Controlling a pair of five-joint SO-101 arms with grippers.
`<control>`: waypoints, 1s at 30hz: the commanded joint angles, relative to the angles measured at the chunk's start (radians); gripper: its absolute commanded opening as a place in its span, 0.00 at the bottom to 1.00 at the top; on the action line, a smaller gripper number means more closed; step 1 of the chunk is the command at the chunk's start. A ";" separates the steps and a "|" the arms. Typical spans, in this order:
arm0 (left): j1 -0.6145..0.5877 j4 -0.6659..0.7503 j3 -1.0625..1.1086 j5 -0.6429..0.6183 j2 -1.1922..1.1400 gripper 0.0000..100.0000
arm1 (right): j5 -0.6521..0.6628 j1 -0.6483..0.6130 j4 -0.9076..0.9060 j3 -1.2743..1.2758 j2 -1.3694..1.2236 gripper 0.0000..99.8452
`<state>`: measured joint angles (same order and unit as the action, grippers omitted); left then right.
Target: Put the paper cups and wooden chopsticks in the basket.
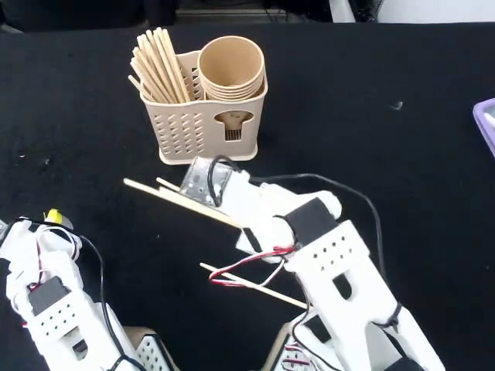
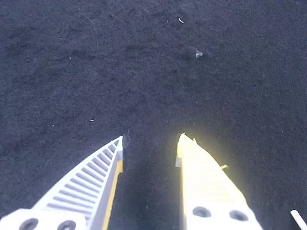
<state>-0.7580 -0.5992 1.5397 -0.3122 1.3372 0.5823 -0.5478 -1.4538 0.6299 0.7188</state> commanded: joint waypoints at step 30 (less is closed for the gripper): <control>0.013 0.018 -0.053 0.003 0.014 0.19 | -0.367 -0.034 0.519 -0.188 0.021 0.01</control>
<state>-0.7580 -0.5992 1.5397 -0.3122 1.3372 0.2263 -0.5646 -1.0119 0.4350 0.7188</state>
